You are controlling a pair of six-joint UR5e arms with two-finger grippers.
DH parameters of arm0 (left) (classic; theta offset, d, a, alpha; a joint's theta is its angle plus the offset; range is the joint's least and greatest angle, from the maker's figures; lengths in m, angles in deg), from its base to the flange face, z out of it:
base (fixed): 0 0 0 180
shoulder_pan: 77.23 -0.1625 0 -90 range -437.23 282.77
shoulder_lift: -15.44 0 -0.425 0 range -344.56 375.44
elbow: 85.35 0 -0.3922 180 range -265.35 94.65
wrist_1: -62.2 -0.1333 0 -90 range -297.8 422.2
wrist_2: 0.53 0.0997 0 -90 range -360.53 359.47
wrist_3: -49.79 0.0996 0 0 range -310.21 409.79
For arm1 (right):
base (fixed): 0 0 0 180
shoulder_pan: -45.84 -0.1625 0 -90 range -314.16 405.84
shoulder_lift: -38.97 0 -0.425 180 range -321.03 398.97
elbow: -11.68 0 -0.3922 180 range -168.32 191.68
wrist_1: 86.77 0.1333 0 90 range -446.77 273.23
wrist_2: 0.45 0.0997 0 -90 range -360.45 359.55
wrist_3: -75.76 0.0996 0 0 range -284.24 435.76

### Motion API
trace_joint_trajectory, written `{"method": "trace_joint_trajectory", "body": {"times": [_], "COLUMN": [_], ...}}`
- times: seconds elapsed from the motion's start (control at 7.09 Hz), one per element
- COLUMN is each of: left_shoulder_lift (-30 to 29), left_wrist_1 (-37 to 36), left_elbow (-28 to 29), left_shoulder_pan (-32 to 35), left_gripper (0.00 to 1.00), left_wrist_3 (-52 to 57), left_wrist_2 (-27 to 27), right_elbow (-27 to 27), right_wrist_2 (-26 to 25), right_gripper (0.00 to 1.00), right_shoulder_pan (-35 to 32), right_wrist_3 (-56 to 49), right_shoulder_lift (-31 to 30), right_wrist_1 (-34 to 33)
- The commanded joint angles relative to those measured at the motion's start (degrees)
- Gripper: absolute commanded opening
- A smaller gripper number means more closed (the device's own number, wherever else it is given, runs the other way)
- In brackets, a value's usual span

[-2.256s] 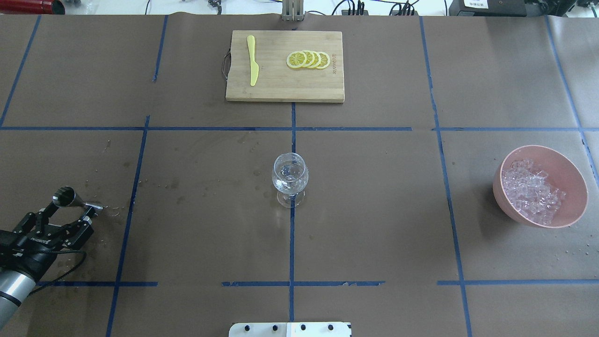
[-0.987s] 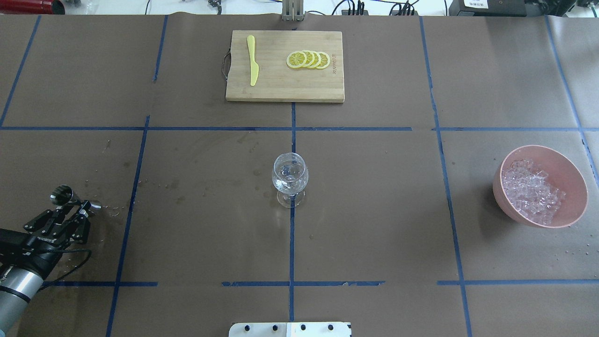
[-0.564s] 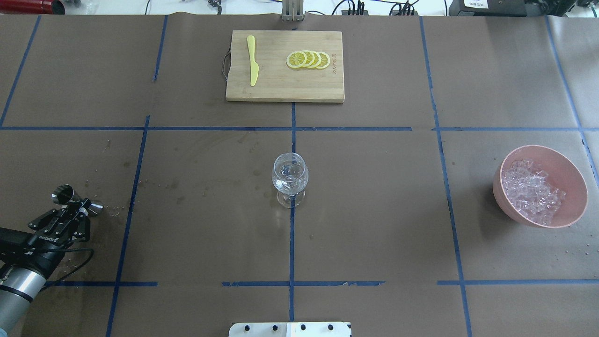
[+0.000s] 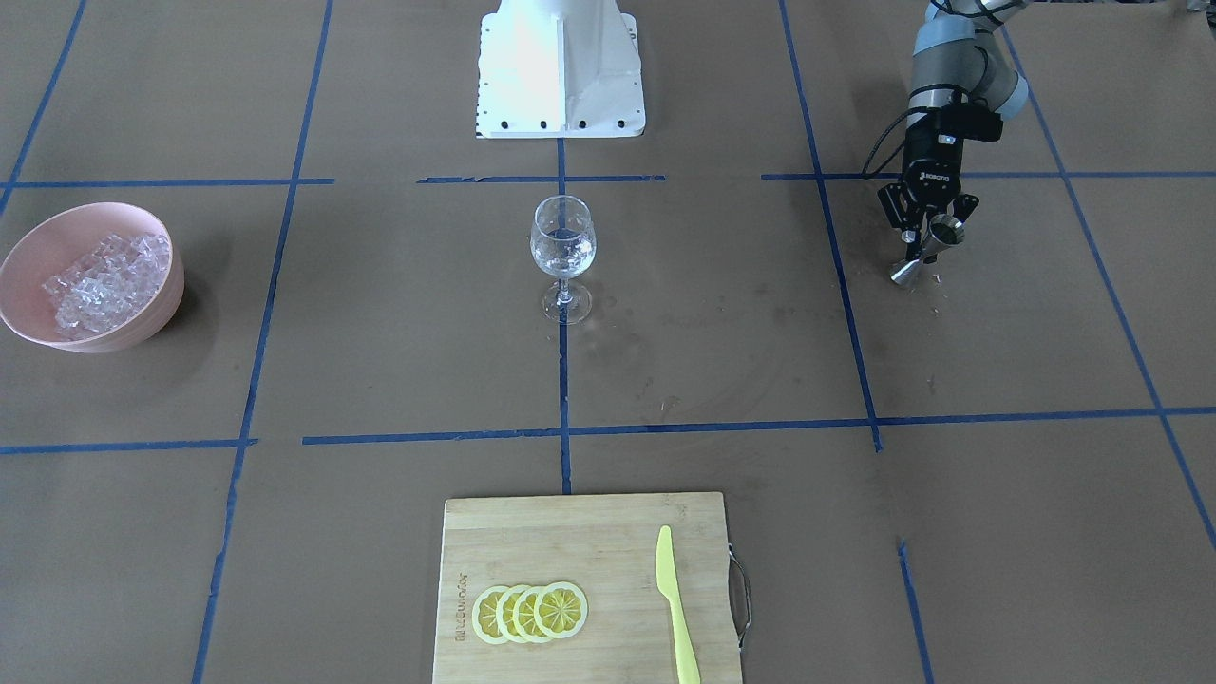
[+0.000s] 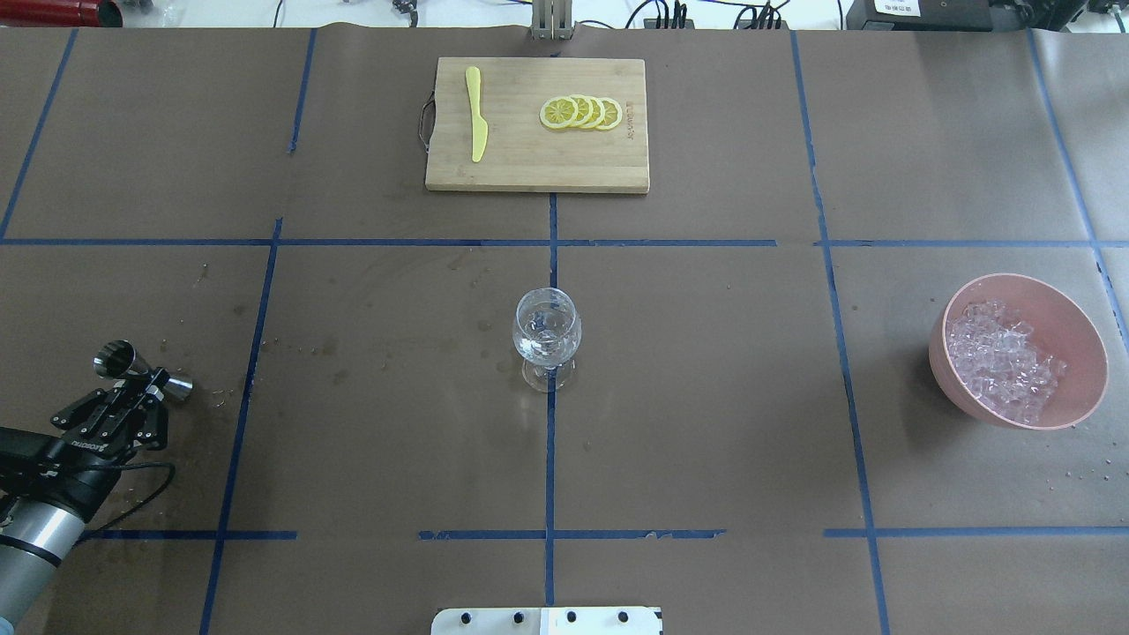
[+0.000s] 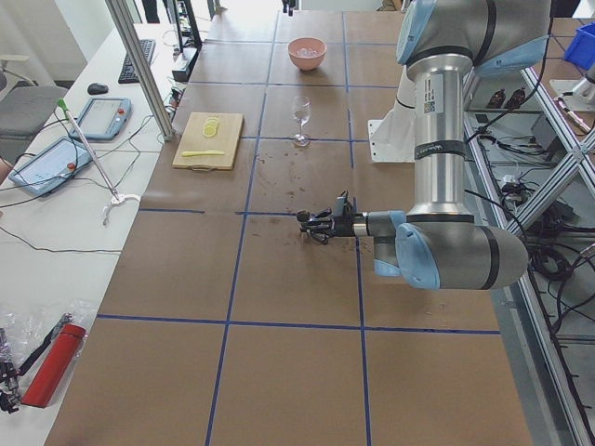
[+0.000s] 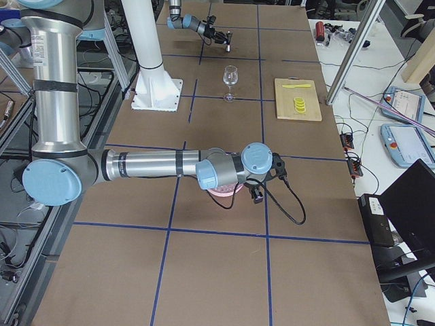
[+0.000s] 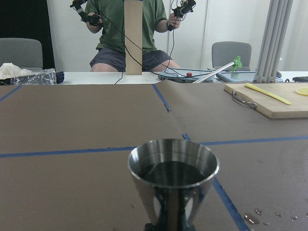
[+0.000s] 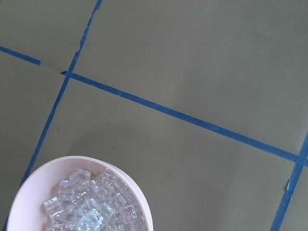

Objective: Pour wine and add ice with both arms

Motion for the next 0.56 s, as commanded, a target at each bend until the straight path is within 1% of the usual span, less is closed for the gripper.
{"method": "trace_joint_trajectory", "body": {"times": [0.0,0.28,0.42], "left_shoulder_lift": [0.08,-2.10,-6.38], "left_wrist_1": [1.05,3.24,3.08], "left_elbow": [-1.22,-7.62,-8.43], "left_shoulder_pan": [0.22,1.10,1.53], "left_gripper": [0.00,0.00,0.00], "left_wrist_3": [2.18,15.40,19.82], "left_wrist_2": [0.71,0.63,0.54], "right_elbow": [0.11,0.11,0.28], "right_wrist_2": [-0.01,-0.01,-0.01], "right_gripper": [1.00,1.00,1.00], "right_shoulder_pan": [0.09,0.00,0.09], "right_wrist_3": [0.00,0.00,0.00], "right_shoulder_lift": [-0.07,0.02,-0.07], "right_wrist_1": [0.00,0.00,0.00]}}
